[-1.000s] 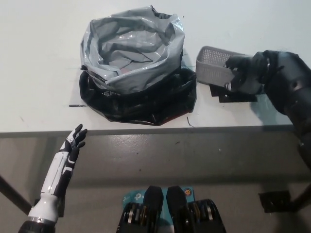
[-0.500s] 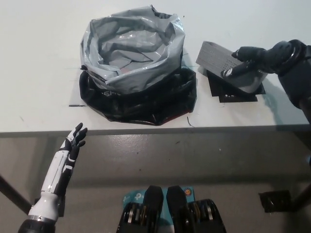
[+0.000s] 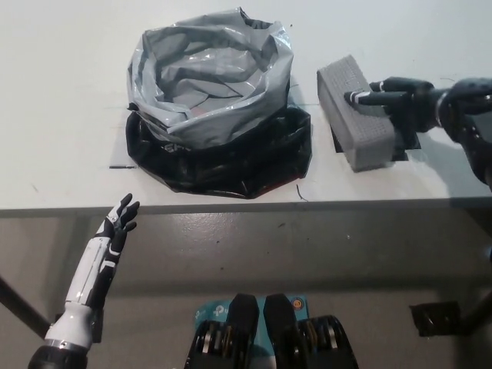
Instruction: Use the right hand to pick up a small rectangular container and put it into a plastic bag and lift the bag
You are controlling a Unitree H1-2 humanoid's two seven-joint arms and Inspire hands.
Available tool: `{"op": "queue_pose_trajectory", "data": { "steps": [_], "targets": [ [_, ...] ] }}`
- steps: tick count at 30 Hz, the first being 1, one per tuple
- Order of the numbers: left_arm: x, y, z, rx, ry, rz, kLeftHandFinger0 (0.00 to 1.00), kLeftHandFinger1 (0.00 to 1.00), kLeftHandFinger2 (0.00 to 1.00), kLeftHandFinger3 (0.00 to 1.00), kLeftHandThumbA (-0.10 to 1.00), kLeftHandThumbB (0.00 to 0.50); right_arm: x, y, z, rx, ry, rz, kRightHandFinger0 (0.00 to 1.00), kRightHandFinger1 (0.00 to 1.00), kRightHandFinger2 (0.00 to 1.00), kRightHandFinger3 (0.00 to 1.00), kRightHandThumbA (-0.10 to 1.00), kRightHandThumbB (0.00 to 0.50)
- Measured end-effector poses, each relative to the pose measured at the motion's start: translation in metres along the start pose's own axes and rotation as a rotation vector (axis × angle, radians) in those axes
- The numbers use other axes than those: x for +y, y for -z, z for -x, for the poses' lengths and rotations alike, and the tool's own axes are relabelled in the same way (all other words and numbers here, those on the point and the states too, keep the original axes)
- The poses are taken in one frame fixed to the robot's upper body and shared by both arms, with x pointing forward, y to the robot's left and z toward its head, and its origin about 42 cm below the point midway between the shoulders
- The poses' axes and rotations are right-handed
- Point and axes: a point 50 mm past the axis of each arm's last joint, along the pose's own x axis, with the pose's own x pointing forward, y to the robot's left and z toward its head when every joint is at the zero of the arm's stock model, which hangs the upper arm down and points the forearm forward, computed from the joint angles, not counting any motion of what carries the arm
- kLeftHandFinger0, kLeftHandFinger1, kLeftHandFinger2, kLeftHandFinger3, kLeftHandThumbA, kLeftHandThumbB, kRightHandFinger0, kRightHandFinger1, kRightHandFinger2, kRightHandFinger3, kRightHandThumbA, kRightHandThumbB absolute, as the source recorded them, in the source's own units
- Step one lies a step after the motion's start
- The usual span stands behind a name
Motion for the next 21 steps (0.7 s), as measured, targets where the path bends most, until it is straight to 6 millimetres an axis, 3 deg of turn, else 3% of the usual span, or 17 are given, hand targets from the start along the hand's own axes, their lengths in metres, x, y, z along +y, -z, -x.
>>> {"op": "queue_pose_trajectory", "data": {
  "steps": [2, 3, 4, 5, 6, 8, 9, 11, 12, 13, 16, 18, 19, 20, 21],
  "targets": [
    [0.000, 0.000, 0.000, 0.001, 0.000, 0.000, 0.96, 1.00, 1.00, 1.00, 1.00, 0.151, -0.002, 0.012, 0.000, -0.033, -0.017, -0.135, 0.00, 0.08, 0.56, 0.20, -0.10, 0.142],
    [0.000, 0.000, 0.000, 0.001, 0.000, 0.000, 0.96, 1.00, 1.00, 1.00, 1.00, 0.150, -0.002, 0.015, 0.000, -0.043, -0.021, -0.171, 0.00, 0.08, 0.56, 0.20, -0.10, 0.159],
    [0.000, 0.000, 0.000, 0.001, 0.000, 0.000, 0.96, 1.00, 1.00, 1.00, 1.00, 0.149, -0.002, 0.016, 0.000, -0.045, -0.023, -0.180, 0.00, 0.07, 0.56, 0.47, -0.10, 0.152],
    [0.000, 0.000, 0.001, 0.002, 0.000, 0.000, 0.96, 1.00, 1.00, 1.00, 1.00, 0.148, -0.004, 0.023, 0.001, -0.075, -0.035, -0.286, 0.00, 0.07, 0.56, 0.56, -0.10, 0.152],
    [0.000, 0.000, 0.001, 0.002, 0.000, 0.000, 0.96, 1.00, 1.00, 1.00, 1.00, 0.149, -0.005, 0.025, 0.001, -0.088, -0.039, -0.323, 0.00, 0.06, 0.56, 0.77, -0.10, 0.136],
    [0.000, 0.000, 0.001, 0.002, 0.000, 0.000, 0.95, 1.00, 1.00, 1.00, 1.00, 0.151, -0.006, 0.028, 0.002, -0.118, -0.051, -0.410, 0.00, 0.04, 0.56, 0.55, -0.10, 0.151],
    [0.000, 0.000, 0.001, 0.002, 0.000, 0.000, 0.95, 1.00, 1.00, 1.00, 1.00, 0.150, -0.007, 0.030, 0.002, -0.144, -0.060, -0.478, 0.00, 0.04, 0.56, 0.48, -0.10, 0.158],
    [0.000, 0.000, 0.001, 0.003, 0.000, 0.000, 0.95, 1.00, 1.00, 1.00, 1.00, 0.148, -0.007, 0.030, 0.003, -0.172, -0.071, -0.547, 0.00, 0.03, 0.55, 0.53, -0.10, 0.178],
    [0.000, 0.000, 0.001, 0.003, 0.000, 0.000, 0.94, 1.00, 1.00, 1.00, 1.00, 0.146, -0.008, 0.030, 0.003, -0.188, -0.077, -0.584, 0.00, 0.01, 0.54, 0.33, -0.10, 0.173],
    [0.000, 0.001, 0.001, 0.003, 0.000, 0.000, 0.94, 1.00, 1.00, 1.00, 1.00, 0.145, -0.008, 0.029, 0.004, -0.201, -0.082, -0.613, 0.00, 0.00, 0.51, 0.32, -0.10, 0.186],
    [0.000, 0.001, 0.001, 0.005, 0.001, 0.001, 0.93, 1.00, 1.00, 1.00, 0.99, 0.138, -0.010, 0.024, 0.005, -0.268, -0.103, -0.726, 0.00, 0.00, 0.49, 0.36, -0.10, 0.153],
    [0.000, 0.001, 0.002, 0.006, 0.001, 0.001, 0.93, 1.00, 1.00, 1.00, 0.99, 0.141, -0.012, 0.018, 0.007, -0.325, -0.119, -0.799, 0.00, 0.00, 0.48, 0.41, -0.10, 0.190],
    [0.000, 0.001, 0.002, 0.007, 0.000, 0.001, 0.93, 1.00, 1.00, 1.00, 0.99, 0.143, -0.013, 0.015, 0.009, -0.354, -0.125, -0.826, 0.00, 0.00, 0.50, 0.47, -0.10, 0.173],
    [0.000, 0.001, 0.002, 0.007, 0.000, 0.001, 0.93, 1.00, 1.00, 1.00, 1.00, 0.151, -0.013, 0.014, 0.009, -0.357, -0.126, -0.829, 0.00, 0.00, 0.49, 0.63, -0.10, 0.162],
    [0.000, 0.002, 0.002, 0.008, 0.000, 0.001, 0.93, 1.00, 1.00, 1.00, 1.00, 0.153, -0.015, 0.007, 0.012, -0.410, -0.139, -0.868, 0.00, 0.00, 0.49, 0.69, -0.10, 0.169]
  ]
}}
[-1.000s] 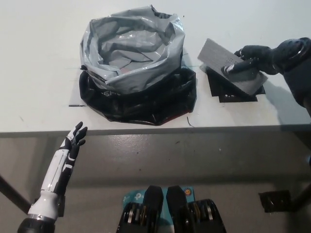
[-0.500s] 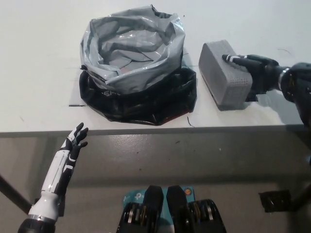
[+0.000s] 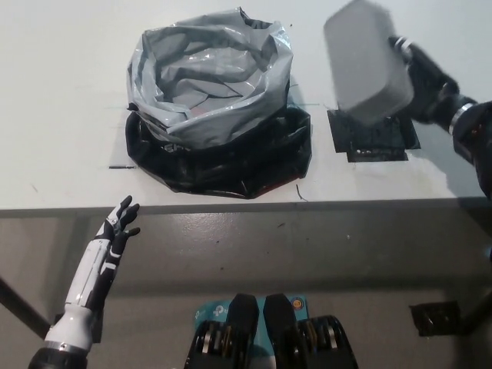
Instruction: Use the right hand to pick up a small rectangular container and put it into a plastic bag and lift the bag
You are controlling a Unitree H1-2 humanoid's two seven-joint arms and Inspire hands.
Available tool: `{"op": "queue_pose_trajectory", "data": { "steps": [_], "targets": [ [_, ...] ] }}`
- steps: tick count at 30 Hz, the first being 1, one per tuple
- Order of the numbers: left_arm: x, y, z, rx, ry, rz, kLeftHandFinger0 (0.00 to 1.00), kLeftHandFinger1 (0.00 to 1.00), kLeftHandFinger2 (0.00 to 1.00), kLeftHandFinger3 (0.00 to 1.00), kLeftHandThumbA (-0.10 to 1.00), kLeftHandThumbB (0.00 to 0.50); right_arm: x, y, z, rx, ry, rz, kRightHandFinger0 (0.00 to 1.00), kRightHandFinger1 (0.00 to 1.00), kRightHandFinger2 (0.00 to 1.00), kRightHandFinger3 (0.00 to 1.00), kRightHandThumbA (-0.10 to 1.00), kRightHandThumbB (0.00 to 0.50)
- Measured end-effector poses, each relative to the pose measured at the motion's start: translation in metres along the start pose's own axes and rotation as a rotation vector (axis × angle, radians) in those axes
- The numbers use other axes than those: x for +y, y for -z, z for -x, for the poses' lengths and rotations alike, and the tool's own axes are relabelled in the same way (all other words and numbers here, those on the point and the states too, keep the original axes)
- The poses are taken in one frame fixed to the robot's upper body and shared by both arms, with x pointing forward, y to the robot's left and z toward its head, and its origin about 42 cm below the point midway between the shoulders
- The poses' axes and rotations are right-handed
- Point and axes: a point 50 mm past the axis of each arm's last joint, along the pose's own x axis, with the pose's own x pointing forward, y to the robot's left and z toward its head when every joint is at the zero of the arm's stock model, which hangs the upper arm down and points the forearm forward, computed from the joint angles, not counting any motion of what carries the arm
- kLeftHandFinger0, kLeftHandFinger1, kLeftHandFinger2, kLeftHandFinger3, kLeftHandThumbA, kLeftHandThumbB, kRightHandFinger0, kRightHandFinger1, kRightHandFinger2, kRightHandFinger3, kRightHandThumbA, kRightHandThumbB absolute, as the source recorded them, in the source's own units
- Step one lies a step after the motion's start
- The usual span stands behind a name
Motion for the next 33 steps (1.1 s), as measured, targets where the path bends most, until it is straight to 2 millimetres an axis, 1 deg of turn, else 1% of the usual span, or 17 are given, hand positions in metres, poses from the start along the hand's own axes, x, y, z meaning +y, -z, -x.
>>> {"op": "queue_pose_trajectory", "data": {
  "steps": [3, 4, 8, 9, 10, 13, 14, 15, 16, 19, 20, 22, 25, 28, 30, 31, 33],
  "targets": [
    [0.000, 0.000, 0.000, 0.001, 0.000, 0.000, 0.93, 1.00, 1.00, 1.00, 0.99, 0.139, 0.011, -0.010, -0.001, -0.065, -0.039, -0.028, 0.00, 0.00, 0.46, 0.72, -0.10, 0.145],
    [0.000, 0.000, 0.000, 0.001, 0.000, 0.000, 0.93, 1.00, 1.00, 1.00, 0.98, 0.139, 0.014, -0.014, -0.001, -0.081, -0.048, -0.027, 0.00, 0.02, 0.48, 0.65, -0.10, 0.182],
    [0.000, 0.001, 0.001, 0.004, 0.000, 0.000, 0.92, 1.00, 1.00, 1.00, 0.98, 0.139, 0.031, -0.026, -0.002, -0.149, -0.097, -0.029, 0.00, 0.03, 0.54, 0.66, -0.10, 0.197],
    [0.000, 0.001, 0.002, 0.005, 0.001, 0.001, 0.92, 1.00, 1.00, 1.00, 0.98, 0.138, 0.038, -0.030, -0.002, -0.173, -0.116, -0.024, 0.00, 0.09, 0.62, 0.69, -0.10, 0.201],
    [0.000, 0.001, 0.002, 0.006, 0.001, 0.001, 0.92, 1.00, 1.00, 1.00, 0.98, 0.136, 0.046, -0.035, -0.002, -0.194, -0.133, -0.016, 0.00, 0.10, 0.62, 0.68, -0.10, 0.206],
    [0.000, 0.001, 0.002, 0.007, 0.001, 0.001, 0.92, 1.00, 1.00, 1.00, 0.98, 0.138, 0.058, -0.041, -0.002, -0.223, -0.162, -0.006, 0.00, 0.10, 0.59, 0.71, -0.10, 0.195],
    [0.000, 0.001, 0.002, 0.007, 0.001, 0.001, 0.91, 1.00, 1.00, 1.00, 0.98, 0.139, 0.062, -0.043, -0.003, -0.229, -0.168, -0.004, 0.00, 0.07, 0.52, 0.70, -0.10, 0.199],
    [0.000, 0.002, 0.003, 0.007, 0.001, 0.001, 0.91, 1.00, 1.00, 1.00, 0.98, 0.139, 0.068, -0.046, -0.003, -0.238, -0.183, -0.002, 0.00, 0.06, 0.51, 0.70, -0.10, 0.211],
    [0.000, 0.002, 0.003, 0.007, 0.001, 0.001, 0.91, 1.00, 1.00, 1.00, 0.97, 0.139, 0.072, -0.048, -0.003, -0.244, -0.191, 0.000, 0.00, 0.06, 0.50, 0.72, -0.10, 0.196],
    [-0.001, 0.002, 0.004, 0.010, 0.003, 0.001, 0.91, 1.00, 1.00, 1.00, 0.97, 0.141, 0.099, -0.060, -0.007, -0.271, -0.239, 0.015, 0.00, 0.07, 0.53, 0.76, -0.10, 0.187],
    [-0.001, 0.002, 0.004, 0.010, 0.004, 0.001, 0.91, 1.00, 1.00, 1.00, 0.97, 0.142, 0.109, -0.064, -0.008, -0.279, -0.256, 0.019, 0.00, 0.08, 0.56, 0.81, -0.10, 0.183],
    [-0.001, 0.002, 0.004, 0.011, 0.004, 0.001, 0.92, 1.00, 1.00, 1.00, 0.97, 0.150, 0.123, -0.069, -0.010, -0.285, -0.281, 0.022, 0.00, 0.13, 0.64, 1.00, -0.10, 0.184],
    [-0.001, 0.003, 0.006, 0.015, 0.005, 0.001, 0.92, 1.00, 1.00, 1.00, 0.98, 0.146, 0.142, -0.074, -0.014, -0.286, -0.310, 0.024, 0.00, 0.15, 0.70, 1.00, -0.10, 0.187],
    [-0.001, 0.005, 0.008, 0.021, 0.008, 0.002, 0.92, 1.00, 1.00, 1.00, 0.98, 0.145, 0.183, -0.078, -0.023, -0.270, -0.370, 0.025, 0.00, 0.17, 0.73, 1.00, -0.10, 0.180],
    [-0.001, 0.005, 0.008, 0.021, 0.010, 0.002, 0.91, 1.00, 1.00, 1.00, 0.98, 0.135, 0.200, -0.078, -0.027, -0.261, -0.399, 0.026, 0.00, 0.19, 0.74, 1.00, -0.10, 0.158],
    [-0.002, 0.005, 0.008, 0.022, 0.012, 0.002, 0.92, 1.00, 1.00, 1.00, 0.98, 0.134, 0.220, -0.078, -0.030, -0.248, -0.429, 0.035, 0.00, 0.20, 0.76, 1.00, -0.10, 0.151],
    [-0.002, 0.005, 0.008, 0.022, 0.016, 0.002, 0.92, 1.00, 1.00, 1.00, 0.98, 0.126, 0.236, -0.076, -0.033, -0.234, -0.450, 0.048, 0.00, 0.23, 0.78, 1.00, -0.10, 0.158]
  ]
}}
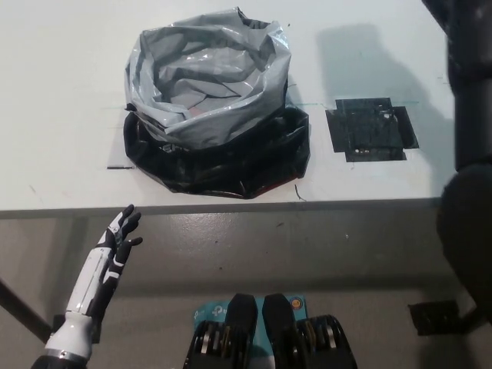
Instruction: Use the right hand to pick up a small rectangular container and put it into a plastic bag and lift the bag
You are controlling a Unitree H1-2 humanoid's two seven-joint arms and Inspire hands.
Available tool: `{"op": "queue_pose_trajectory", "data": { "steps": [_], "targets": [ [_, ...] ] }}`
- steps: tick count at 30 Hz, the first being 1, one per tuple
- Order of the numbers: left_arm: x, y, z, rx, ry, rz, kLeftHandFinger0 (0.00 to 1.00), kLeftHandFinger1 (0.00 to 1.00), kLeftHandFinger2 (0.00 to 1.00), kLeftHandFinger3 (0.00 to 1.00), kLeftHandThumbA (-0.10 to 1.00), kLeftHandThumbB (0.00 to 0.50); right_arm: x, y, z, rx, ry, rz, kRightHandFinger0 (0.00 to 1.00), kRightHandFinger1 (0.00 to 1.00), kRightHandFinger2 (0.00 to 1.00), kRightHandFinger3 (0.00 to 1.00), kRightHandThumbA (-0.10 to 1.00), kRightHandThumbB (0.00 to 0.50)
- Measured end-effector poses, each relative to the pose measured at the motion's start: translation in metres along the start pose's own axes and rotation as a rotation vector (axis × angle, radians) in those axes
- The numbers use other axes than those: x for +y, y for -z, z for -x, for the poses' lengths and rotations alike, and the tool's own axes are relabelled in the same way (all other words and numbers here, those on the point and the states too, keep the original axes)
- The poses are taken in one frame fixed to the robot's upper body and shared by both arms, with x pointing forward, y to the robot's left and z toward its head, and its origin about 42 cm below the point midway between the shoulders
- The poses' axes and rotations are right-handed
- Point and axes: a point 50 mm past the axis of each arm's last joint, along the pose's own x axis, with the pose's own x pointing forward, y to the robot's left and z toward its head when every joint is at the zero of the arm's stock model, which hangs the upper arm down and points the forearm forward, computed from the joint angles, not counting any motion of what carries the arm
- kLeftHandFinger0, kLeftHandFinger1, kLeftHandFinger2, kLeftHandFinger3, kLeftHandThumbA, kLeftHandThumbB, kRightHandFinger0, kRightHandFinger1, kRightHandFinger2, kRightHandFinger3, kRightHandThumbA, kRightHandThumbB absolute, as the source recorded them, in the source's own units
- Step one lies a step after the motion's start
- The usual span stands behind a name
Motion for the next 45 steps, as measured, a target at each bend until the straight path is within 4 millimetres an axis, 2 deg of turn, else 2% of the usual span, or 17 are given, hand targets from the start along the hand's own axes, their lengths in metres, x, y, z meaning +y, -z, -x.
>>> {"op": "queue_pose_trajectory", "data": {
  "steps": [4, 10, 12, 14, 17, 19, 20, 26, 27, 29, 31, 34, 35, 38, 39, 43, 45],
  "targets": [
    [-0.003, 0.001, 0.004, 0.007, 0.012, 0.002, 0.92, 1.00, 1.00, 1.00, 0.94, 0.121, 0.045, 0.016, -0.028, 0.075, -0.076, 0.024, 0.00, 0.24, 0.76, 1.00, -0.10, 0.174],
    [-0.006, 0.006, 0.014, 0.029, 0.023, 0.006, 0.89, 1.00, 1.00, 1.00, 0.96, 0.138, 0.056, 0.057, -0.045, 0.219, -0.056, 0.034, 0.00, 0.17, 0.71, 1.00, -0.10, 0.163],
    [-0.006, 0.006, 0.014, 0.029, 0.025, 0.005, 0.89, 1.00, 1.00, 1.00, 0.96, 0.143, 0.052, 0.080, -0.047, 0.292, -0.024, 0.030, 0.00, 0.15, 0.68, 0.62, -0.10, 0.179],
    [-0.007, 0.006, 0.014, 0.028, 0.027, 0.003, 0.88, 0.99, 1.00, 1.00, 0.96, 0.135, 0.049, 0.094, -0.047, 0.335, -0.004, 0.026, 0.00, 0.15, 0.69, 0.56, -0.10, 0.183],
    [-0.008, 0.005, 0.013, 0.025, 0.032, 0.002, 0.88, 0.99, 1.00, 1.00, 0.94, 0.140, 0.046, 0.116, -0.047, 0.396, 0.024, 0.031, 0.00, 0.15, 0.71, 0.73, -0.10, 0.177],
    [-0.008, 0.005, 0.013, 0.025, 0.034, 0.001, 0.88, 0.99, 1.00, 1.00, 0.93, 0.148, 0.046, 0.129, -0.046, 0.434, 0.037, 0.055, 0.00, 0.15, 0.66, 0.61, -0.10, 0.184],
    [-0.008, 0.005, 0.013, 0.025, 0.035, 0.001, 0.88, 0.99, 1.00, 1.00, 0.93, 0.150, 0.046, 0.132, -0.046, 0.445, 0.039, 0.069, 0.00, 0.18, 0.78, 1.00, -0.10, 0.200],
    [-0.009, 0.005, 0.013, 0.025, 0.038, 0.001, 0.88, 0.99, 1.00, 1.00, 0.93, 0.165, 0.041, 0.146, -0.043, 0.501, 0.070, 0.130, 0.00, 0.19, 0.77, 1.00, -0.10, 0.187],
    [-0.008, 0.005, 0.013, 0.025, 0.041, 0.000, 0.89, 1.00, 1.00, 1.00, 0.93, 0.165, 0.039, 0.149, -0.042, 0.515, 0.081, 0.148, 0.00, 0.19, 0.74, 0.73, -0.10, 0.226],
    [-0.008, 0.005, 0.013, 0.025, 0.042, 0.000, 0.88, 0.99, 1.00, 1.00, 0.93, 0.158, 0.035, 0.151, -0.040, 0.525, 0.090, 0.159, 0.00, 0.17, 0.67, 0.55, -0.10, 0.201],
    [-0.008, 0.005, 0.013, 0.025, 0.045, -0.002, 0.89, 1.00, 1.00, 1.00, 0.93, 0.159, 0.030, 0.154, -0.037, 0.540, 0.101, 0.182, 0.00, 0.16, 0.68, 1.00, -0.10, 0.155],
    [-0.008, 0.005, 0.012, 0.024, 0.051, -0.002, 0.89, 1.00, 1.00, 1.00, 0.93, 0.170, 0.015, 0.167, -0.026, 0.587, 0.128, 0.237, 0.00, 0.16, 0.68, 1.00, -0.10, 0.117],
    [-0.008, 0.005, 0.012, 0.023, 0.052, -0.002, 0.89, 1.00, 1.00, 1.00, 0.93, 0.172, 0.012, 0.169, -0.024, 0.594, 0.133, 0.242, 0.00, 0.13, 0.65, 0.83, -0.10, 0.129],
    [-0.008, 0.005, 0.012, 0.023, 0.055, -0.004, 0.89, 1.00, 1.00, 1.00, 0.93, 0.168, 0.001, 0.176, -0.016, 0.620, 0.150, 0.266, 0.00, 0.12, 0.65, 0.83, -0.10, 0.124],
    [-0.008, 0.004, 0.012, 0.023, 0.056, -0.004, 0.89, 1.00, 1.00, 1.00, 0.93, 0.165, -0.002, 0.178, -0.014, 0.628, 0.154, 0.277, 0.00, 0.13, 0.65, 1.00, -0.10, 0.125],
    [-0.008, 0.002, 0.010, 0.015, 0.057, -0.005, 0.89, 1.00, 1.00, 1.00, 0.93, 0.160, -0.006, 0.177, -0.012, 0.643, 0.160, 0.328, 0.00, 0.15, 0.66, 1.00, -0.10, 0.129],
    [-0.008, 0.002, 0.009, 0.013, 0.057, -0.005, 0.89, 1.00, 1.00, 1.00, 0.93, 0.162, -0.007, 0.176, -0.011, 0.650, 0.163, 0.358, 0.00, 0.19, 0.68, 1.00, -0.10, 0.188]
  ]
}}
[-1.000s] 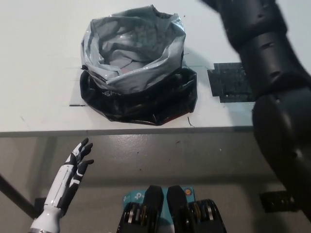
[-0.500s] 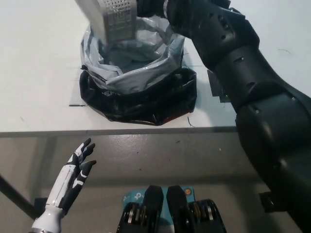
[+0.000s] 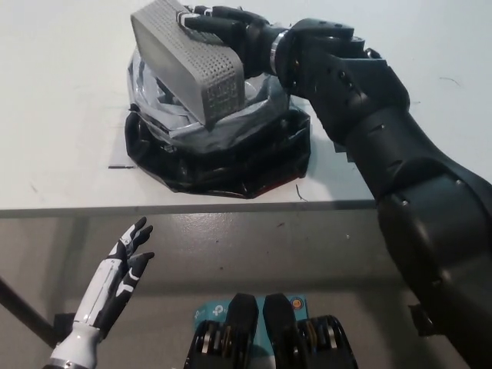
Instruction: Use the right hand to pick up a small rectangular container and put it into a plastic bag and lift the bag
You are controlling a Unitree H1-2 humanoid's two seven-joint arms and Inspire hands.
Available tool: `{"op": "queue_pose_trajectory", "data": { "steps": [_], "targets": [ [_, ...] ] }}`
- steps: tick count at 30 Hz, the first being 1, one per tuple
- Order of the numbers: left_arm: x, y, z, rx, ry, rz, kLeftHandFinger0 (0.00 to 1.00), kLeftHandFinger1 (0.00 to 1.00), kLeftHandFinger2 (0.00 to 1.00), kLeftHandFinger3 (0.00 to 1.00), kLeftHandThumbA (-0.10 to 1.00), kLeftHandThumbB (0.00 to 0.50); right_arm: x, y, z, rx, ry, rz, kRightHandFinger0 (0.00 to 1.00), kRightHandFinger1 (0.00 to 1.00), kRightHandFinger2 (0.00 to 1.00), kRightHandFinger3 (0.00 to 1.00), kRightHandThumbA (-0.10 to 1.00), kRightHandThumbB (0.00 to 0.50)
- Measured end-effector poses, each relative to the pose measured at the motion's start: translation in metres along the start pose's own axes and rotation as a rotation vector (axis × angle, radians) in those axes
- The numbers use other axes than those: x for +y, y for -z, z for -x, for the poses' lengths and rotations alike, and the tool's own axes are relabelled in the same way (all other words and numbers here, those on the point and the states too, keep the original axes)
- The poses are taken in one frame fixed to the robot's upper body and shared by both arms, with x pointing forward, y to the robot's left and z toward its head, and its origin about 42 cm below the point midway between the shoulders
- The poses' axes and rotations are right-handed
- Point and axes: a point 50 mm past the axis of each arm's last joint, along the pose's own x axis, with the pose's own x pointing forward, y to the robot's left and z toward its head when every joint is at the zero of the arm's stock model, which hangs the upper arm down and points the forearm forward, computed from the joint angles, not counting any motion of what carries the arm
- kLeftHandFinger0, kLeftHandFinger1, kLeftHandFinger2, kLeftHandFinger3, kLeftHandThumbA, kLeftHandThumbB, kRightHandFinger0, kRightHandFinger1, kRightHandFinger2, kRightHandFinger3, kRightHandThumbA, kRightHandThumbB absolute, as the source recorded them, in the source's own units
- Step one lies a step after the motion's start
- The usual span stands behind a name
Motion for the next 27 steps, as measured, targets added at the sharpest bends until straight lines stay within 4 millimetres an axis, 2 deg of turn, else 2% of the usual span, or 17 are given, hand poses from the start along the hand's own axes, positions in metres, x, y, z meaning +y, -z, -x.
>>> {"op": "queue_pose_trajectory", "data": {
  "steps": [1, 2, 3, 4, 7, 10, 11, 12, 14, 15, 16, 17, 18, 19, 20, 22, 27],
  "targets": [
    [0.0000, -0.0001, -0.0001, 0.000, 0.000, 0.000, 0.89, 1.00, 1.00, 1.00, 0.93, 0.169, -0.0012, 0.0000, 0.0003, 0.005, 0.009, 0.023, 0.00, 0.20, 0.67, 0.61, -0.10, 0.151],
    [0.0000, -0.0001, -0.0002, -0.001, 0.000, 0.000, 0.89, 0.99, 1.00, 1.00, 0.94, 0.170, -0.0014, 0.0000, 0.0004, 0.006, 0.011, 0.028, 0.00, 0.22, 0.70, 0.48, -0.10, 0.159],
    [0.0000, -0.0002, -0.0003, -0.001, 0.000, 0.000, 0.89, 0.99, 1.00, 1.00, 0.94, 0.170, -0.0022, 0.0002, 0.0004, 0.010, 0.023, 0.059, 0.00, 0.22, 0.70, 0.48, -0.10, 0.159],
    [0.0000, -0.0002, -0.0003, -0.001, 0.000, 0.000, 0.89, 1.00, 1.00, 1.00, 0.95, 0.172, -0.0025, 0.0004, 0.0004, 0.012, 0.028, 0.072, 0.00, 0.24, 0.71, 0.73, -0.10, 0.165],
    [0.0000, -0.0003, -0.0006, -0.001, 0.001, -0.001, 0.89, 0.99, 1.00, 1.00, 0.95, 0.177, -0.0033, 0.0027, -0.0003, 0.033, 0.049, 0.148, 0.00, 0.26, 0.73, 0.69, -0.10, 0.163],
    [0.0002, -0.0008, -0.0016, -0.003, 0.003, -0.005, 0.89, 1.00, 1.00, 1.00, 0.96, 0.186, -0.0043, 0.0043, -0.0006, 0.046, 0.063, 0.181, 0.00, 0.25, 0.73, 0.47, -0.10, 0.167],
    [0.0003, -0.0010, -0.0019, -0.003, 0.003, -0.006, 0.89, 1.00, 1.00, 1.00, 0.96, 0.186, -0.0047, 0.0045, -0.0006, 0.047, 0.065, 0.185, 0.00, 0.25, 0.73, 0.59, -0.10, 0.167],
    [0.0005, -0.0013, -0.0024, -0.004, 0.004, -0.007, 0.89, 1.00, 1.00, 1.00, 0.96, 0.179, -0.0052, 0.0049, -0.0007, 0.047, 0.068, 0.190, 0.00, 0.25, 0.74, 1.00, -0.10, 0.174],
    [0.0006, -0.0019, -0.0035, -0.007, 0.005, -0.011, 0.88, 0.99, 1.00, 1.00, 0.96, 0.186, -0.0061, 0.0051, -0.0006, 0.044, 0.073, 0.198, 0.00, 0.29, 0.77, 1.00, -0.10, 0.186],
    [0.0006, -0.0023, -0.0042, -0.009, 0.006, -0.014, 0.88, 0.99, 1.00, 1.00, 0.96, 0.182, -0.0067, 0.0045, -0.0003, 0.038, 0.075, 0.194, 0.08, 0.39, 0.89, 1.00, -0.10, 0.232],
    [0.0006, -0.0025, -0.0045, -0.009, 0.007, -0.015, 0.88, 0.99, 1.00, 1.00, 0.95, 0.181, -0.0070, 0.0041, -0.0002, 0.035, 0.076, 0.189, 0.10, 0.40, 0.84, 1.00, -0.10, 0.243],
    [0.0007, -0.0026, -0.0047, -0.010, 0.008, -0.017, 0.88, 0.99, 1.00, 1.00, 0.95, 0.183, -0.0077, 0.0032, 0.0002, 0.027, 0.080, 0.179, 0.31, 0.63, 1.00, 1.00, -0.02, 0.258],
    [0.0007, -0.0026, -0.0047, -0.010, 0.008, -0.017, 0.88, 0.99, 1.00, 1.00, 0.95, 0.184, -0.0080, 0.0029, 0.0004, 0.024, 0.082, 0.174, 0.72, 0.96, 1.00, 1.00, 0.15, 0.328],
    [0.0007, -0.0025, -0.0047, -0.009, 0.009, -0.018, 0.88, 0.99, 1.00, 1.00, 0.95, 0.184, -0.0087, 0.0023, 0.0007, 0.017, 0.089, 0.164, 0.72, 0.96, 1.00, 1.00, 0.15, 0.328],
    [0.0007, -0.0025, -0.0046, -0.009, 0.009, -0.019, 0.88, 0.99, 1.00, 1.00, 0.94, 0.178, -0.0093, 0.0020, 0.0009, 0.014, 0.094, 0.158, 1.00, 1.00, 1.00, 1.00, 0.38, 0.443],
    [0.0007, -0.0024, -0.0045, -0.008, 0.009, -0.019, 0.88, 0.99, 1.00, 1.00, 0.94, 0.176, -0.0107, 0.0015, 0.0013, 0.009, 0.104, 0.148, 1.00, 1.00, 1.00, 1.00, 0.48, 0.494],
    [0.0003, -0.0024, -0.0046, -0.009, 0.011, -0.019, 0.89, 0.99, 1.00, 1.00, 0.95, 0.160, -0.0106, 0.0010, 0.0014, 0.003, 0.099, 0.159, 1.00, 1.00, 1.00, 1.00, 0.56, 0.484]
  ]
}}
